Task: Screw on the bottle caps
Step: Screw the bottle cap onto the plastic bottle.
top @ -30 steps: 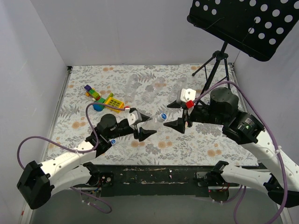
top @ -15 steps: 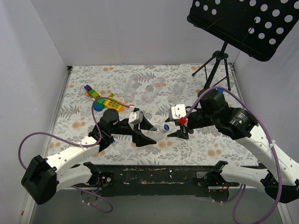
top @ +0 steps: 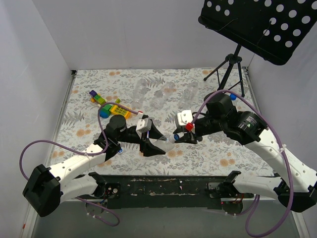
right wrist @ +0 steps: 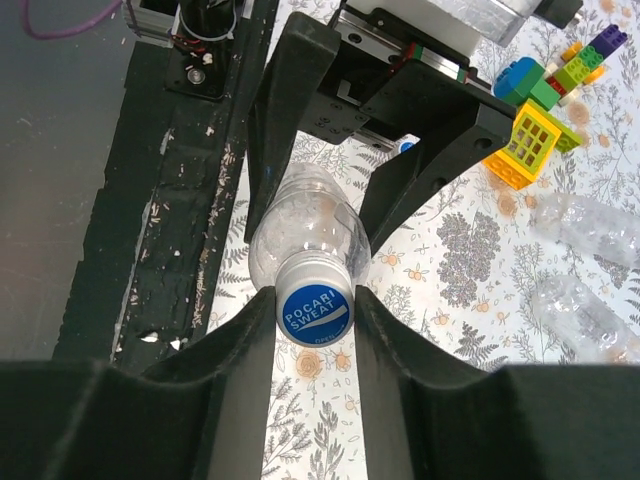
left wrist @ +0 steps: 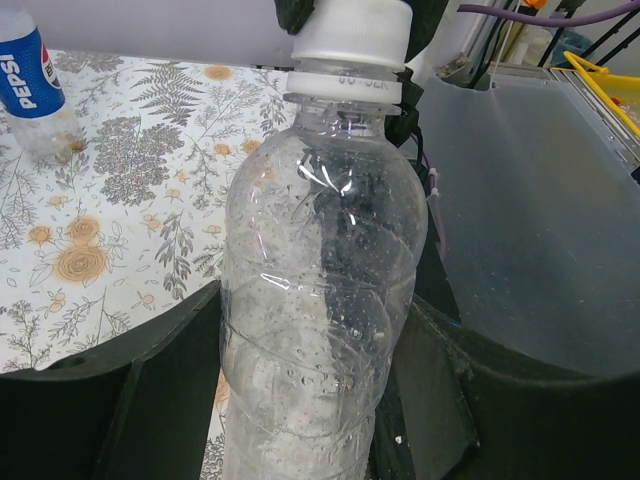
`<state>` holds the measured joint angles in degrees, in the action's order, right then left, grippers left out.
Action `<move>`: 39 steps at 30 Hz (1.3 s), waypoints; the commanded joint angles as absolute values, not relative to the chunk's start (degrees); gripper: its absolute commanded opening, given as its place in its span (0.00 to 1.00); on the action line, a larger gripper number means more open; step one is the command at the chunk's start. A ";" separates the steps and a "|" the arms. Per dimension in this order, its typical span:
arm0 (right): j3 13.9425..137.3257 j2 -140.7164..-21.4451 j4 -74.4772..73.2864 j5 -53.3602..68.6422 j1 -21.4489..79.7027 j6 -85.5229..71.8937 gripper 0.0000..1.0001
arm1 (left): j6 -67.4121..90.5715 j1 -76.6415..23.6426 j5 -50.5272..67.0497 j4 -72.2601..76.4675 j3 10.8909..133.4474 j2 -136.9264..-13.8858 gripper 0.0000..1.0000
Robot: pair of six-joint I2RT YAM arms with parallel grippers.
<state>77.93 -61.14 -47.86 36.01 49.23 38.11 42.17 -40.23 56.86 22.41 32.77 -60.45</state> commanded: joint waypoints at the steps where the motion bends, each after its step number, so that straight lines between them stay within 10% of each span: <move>1: 80.07 -62.14 -47.64 35.34 49.13 35.25 0.37 | 41.40 -39.99 55.99 24.17 34.11 -58.63 0.08; 9: 77.26 -64.77 -38.51 20.50 49.13 12.08 0.03 | 36.05 -40.69 35.82 27.51 29.54 -52.66 0.08; 27: 67.33 -70.84 -21.63 13.53 49.13 -31.81 0.03 | 4.32 -59.14 -15.89 26.01 24.09 -50.01 0.09; 30: 68.02 -69.79 -20.57 13.53 49.13 -30.16 0.11 | 2.72 -60.03 -16.96 25.06 24.17 -50.71 0.09; 35: 73.90 -67.07 -26.35 13.89 49.13 -15.06 0.59 | 9.21 -57.67 -8.73 18.03 27.06 -51.06 0.09; 39: 78.21 -64.08 -32.15 12.40 49.04 -1.53 0.70 | 15.89 -51.70 7.08 13.10 30.23 -51.94 0.08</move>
<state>71.70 -68.88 -28.23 12.12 48.75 -16.36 9.80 -56.51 -7.90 16.93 25.63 -51.55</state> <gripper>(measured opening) 0.678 0.595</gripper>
